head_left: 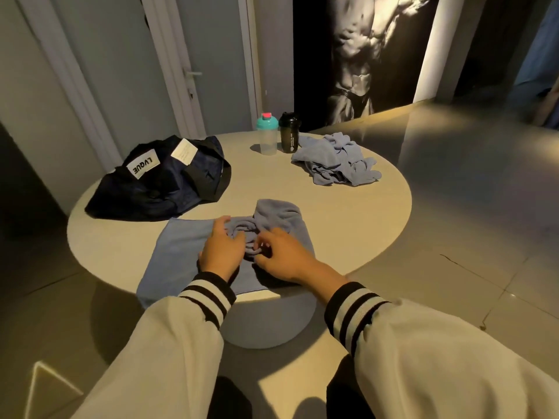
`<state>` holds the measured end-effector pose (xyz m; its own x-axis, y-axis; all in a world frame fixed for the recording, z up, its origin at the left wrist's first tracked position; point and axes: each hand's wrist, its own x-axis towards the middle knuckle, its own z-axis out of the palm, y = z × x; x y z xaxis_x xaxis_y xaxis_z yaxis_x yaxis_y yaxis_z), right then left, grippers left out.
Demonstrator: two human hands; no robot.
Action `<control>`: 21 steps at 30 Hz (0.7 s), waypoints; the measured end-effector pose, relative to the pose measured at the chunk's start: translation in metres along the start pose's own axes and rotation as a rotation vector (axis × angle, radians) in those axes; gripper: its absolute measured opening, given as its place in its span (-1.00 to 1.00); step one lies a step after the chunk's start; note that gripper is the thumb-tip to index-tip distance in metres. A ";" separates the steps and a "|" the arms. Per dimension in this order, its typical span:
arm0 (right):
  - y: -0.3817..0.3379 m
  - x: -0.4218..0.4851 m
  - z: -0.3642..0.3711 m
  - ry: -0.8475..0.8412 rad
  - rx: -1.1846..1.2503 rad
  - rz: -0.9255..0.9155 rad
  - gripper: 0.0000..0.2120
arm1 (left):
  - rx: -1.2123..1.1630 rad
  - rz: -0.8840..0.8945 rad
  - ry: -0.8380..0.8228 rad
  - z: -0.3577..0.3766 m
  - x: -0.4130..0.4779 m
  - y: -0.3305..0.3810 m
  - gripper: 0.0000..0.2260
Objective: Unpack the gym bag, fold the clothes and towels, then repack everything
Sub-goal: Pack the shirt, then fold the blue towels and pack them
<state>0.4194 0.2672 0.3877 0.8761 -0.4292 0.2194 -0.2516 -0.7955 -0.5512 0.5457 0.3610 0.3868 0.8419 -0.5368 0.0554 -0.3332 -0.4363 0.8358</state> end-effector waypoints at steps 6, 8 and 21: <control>0.034 0.000 0.004 -0.082 -0.238 0.054 -0.62 | 0.564 0.138 -0.193 0.016 -0.010 0.001 -0.45; 0.045 0.002 -0.003 -0.065 -0.279 0.091 -0.62 | 0.600 0.206 -0.278 0.028 -0.010 0.002 -0.41; 0.094 0.017 -0.033 0.167 -0.349 0.445 -0.67 | 0.551 0.522 -0.168 0.080 0.020 0.019 -0.47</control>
<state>0.3972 0.1705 0.3663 0.5857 -0.7932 0.1666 -0.7257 -0.6047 -0.3282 0.5217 0.2842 0.3599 0.4570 -0.8545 0.2470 -0.8689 -0.3695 0.3293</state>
